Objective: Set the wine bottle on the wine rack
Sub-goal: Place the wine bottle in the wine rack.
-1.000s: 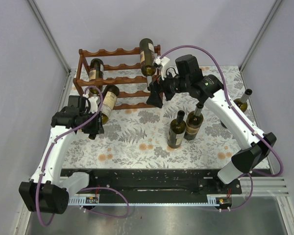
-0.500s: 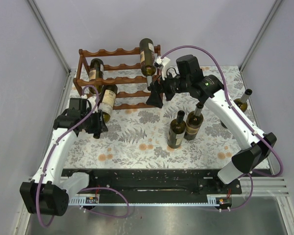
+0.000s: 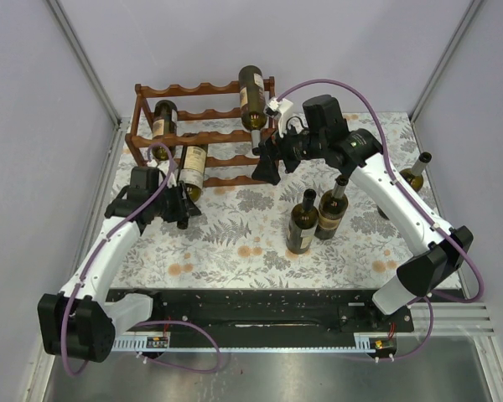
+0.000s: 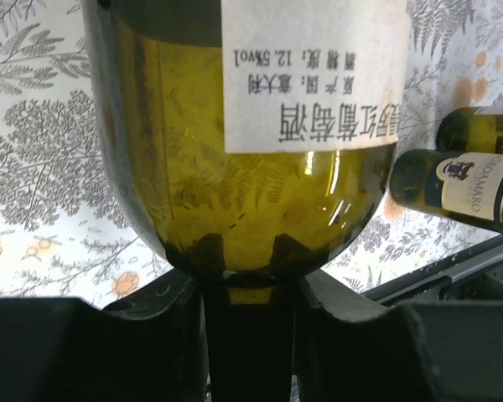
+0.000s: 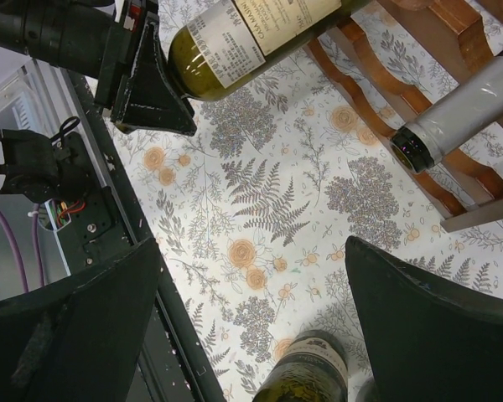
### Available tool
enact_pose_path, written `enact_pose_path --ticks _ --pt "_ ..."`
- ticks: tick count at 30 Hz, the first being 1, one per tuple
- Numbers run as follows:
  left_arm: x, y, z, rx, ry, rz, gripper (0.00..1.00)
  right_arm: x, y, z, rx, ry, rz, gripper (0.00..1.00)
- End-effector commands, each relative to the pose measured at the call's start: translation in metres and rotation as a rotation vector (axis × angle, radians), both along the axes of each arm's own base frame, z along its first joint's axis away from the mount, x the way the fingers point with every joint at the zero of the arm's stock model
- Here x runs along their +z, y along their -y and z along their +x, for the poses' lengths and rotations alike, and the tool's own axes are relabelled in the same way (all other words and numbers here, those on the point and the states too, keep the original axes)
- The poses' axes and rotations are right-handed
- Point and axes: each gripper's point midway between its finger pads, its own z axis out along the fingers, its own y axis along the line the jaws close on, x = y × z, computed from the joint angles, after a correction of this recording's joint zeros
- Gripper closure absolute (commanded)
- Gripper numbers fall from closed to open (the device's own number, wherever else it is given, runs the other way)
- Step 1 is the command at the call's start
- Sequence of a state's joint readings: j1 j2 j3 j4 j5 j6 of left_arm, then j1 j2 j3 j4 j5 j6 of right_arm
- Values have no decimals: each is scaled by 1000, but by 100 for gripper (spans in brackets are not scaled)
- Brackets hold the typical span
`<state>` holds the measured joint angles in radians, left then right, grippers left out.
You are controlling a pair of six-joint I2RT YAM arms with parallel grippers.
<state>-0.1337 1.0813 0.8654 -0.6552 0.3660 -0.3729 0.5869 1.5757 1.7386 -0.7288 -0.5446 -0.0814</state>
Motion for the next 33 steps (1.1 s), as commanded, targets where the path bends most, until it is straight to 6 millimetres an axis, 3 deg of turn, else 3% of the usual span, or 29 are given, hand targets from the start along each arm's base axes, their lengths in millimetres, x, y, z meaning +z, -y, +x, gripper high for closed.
enact_pose_path --ticks 1,14,33 --pt "48 20 47 -15 281 -96 100 23 3 -8 20 51 55 1" --pt "47 17 84 100 345 -100 100 20 6 -12 31 47 56 0" --pt "40 7 119 153 381 7 100 18 6 -16 44 38 62 1"
